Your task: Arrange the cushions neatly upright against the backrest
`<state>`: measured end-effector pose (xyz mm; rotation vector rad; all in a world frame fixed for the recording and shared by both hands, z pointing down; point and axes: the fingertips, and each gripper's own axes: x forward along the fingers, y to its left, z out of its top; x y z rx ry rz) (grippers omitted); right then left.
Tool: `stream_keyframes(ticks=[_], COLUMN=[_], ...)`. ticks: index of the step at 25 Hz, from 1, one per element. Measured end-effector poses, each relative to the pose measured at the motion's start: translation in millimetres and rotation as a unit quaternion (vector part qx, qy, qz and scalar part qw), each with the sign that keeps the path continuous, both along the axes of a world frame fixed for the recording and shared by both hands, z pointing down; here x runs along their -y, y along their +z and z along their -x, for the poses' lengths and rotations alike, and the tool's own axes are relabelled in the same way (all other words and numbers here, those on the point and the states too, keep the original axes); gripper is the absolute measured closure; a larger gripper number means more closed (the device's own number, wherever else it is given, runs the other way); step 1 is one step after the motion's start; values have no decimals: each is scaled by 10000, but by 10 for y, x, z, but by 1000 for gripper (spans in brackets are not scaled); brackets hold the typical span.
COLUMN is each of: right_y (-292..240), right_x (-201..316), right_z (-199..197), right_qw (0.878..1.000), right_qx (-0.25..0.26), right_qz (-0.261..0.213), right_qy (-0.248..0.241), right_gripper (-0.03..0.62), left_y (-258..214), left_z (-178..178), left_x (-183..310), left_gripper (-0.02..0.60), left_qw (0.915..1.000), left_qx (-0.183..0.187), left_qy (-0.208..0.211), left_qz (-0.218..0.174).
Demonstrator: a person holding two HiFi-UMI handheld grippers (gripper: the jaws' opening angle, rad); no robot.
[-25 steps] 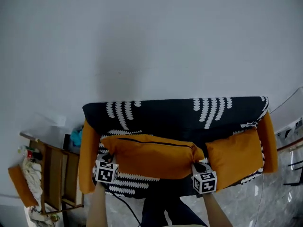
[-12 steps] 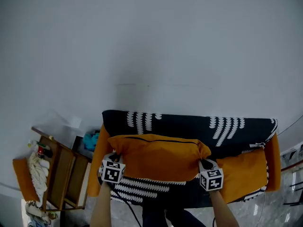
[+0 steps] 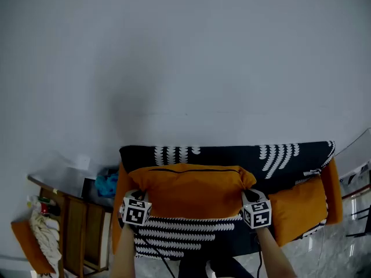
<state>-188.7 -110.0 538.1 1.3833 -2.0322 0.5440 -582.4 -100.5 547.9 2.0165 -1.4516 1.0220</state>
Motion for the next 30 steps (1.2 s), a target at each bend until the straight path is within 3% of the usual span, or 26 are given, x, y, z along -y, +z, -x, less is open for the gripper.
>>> stream_keyframes(ticks=[14, 22, 26, 30], right_y=[364, 776, 933, 971], right_x=[573, 665, 689, 769], right_z=[500, 626, 686, 716], right_qw=[9989, 9955, 9948, 9957], right_qx=[-411, -662, -671, -593], right_qz=[227, 659, 752, 716], right_qy=[-26, -128, -135, -17], right_gripper=[560, 556, 557, 557], left_y=[474, 840, 1012, 1064], left_z=[522, 651, 744, 798], left_x=[594, 719, 607, 656], left_gripper=[551, 549, 548, 546], left_qw=[9998, 9988, 9974, 9977], left_qx=[-19, 1, 56, -79], left_qy=[108, 296, 104, -109], left_qz=[192, 400, 712, 672])
